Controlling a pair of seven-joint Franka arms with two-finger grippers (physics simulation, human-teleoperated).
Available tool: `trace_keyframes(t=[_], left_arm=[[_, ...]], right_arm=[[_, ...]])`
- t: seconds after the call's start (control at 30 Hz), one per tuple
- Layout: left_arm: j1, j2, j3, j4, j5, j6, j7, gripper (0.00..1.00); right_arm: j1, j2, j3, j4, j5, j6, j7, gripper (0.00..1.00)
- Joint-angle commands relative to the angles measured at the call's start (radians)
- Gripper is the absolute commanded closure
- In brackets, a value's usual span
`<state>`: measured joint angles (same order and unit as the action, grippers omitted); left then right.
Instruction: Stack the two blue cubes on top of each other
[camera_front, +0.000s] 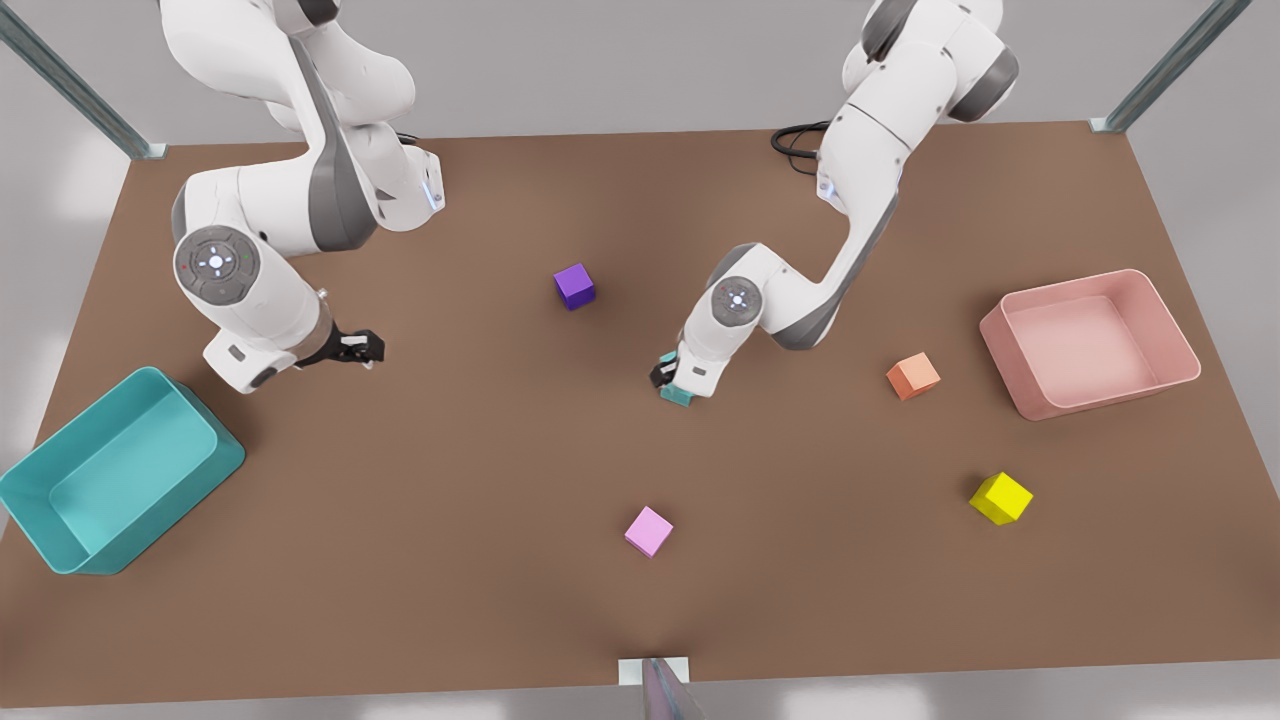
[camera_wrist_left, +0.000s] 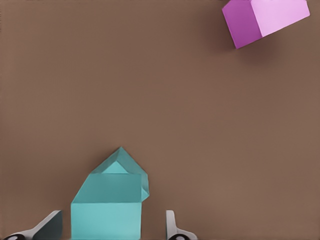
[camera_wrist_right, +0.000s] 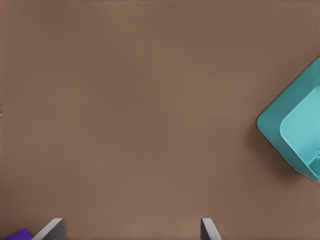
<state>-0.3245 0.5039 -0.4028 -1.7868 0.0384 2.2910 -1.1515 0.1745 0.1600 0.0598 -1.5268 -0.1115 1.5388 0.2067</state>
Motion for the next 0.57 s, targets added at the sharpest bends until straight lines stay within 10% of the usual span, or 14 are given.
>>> trace_keyframes(t=[0.0,0.13,0.27,0.37,0.53], left_arm=[[0.033,-0.022,-0.001,0.021,0.005,-0.114,-0.011,0.00],[0.389,-0.022,-0.005,0.448,-0.015,-0.821,0.508,0.00],[0.571,-0.051,-0.008,0.454,0.066,-0.854,0.862,0.00],[0.447,-0.287,0.269,0.374,-0.020,-0.849,1.237,0.00],[0.407,-0.312,0.280,0.394,-0.037,-0.943,1.237,0.00]], right_arm=[[0.000,0.000,0.000,0.001,-0.002,0.015,-0.030,0.00],[0.000,0.003,0.000,0.001,0.000,0.021,-0.030,0.00],[0.002,0.001,0.000,0.001,-0.002,0.021,-0.030,0.00],[0.002,0.001,0.000,-0.001,0.000,0.021,-0.030,0.00],[0.002,0.003,0.000,-0.003,0.000,0.020,-0.029,0.00]])
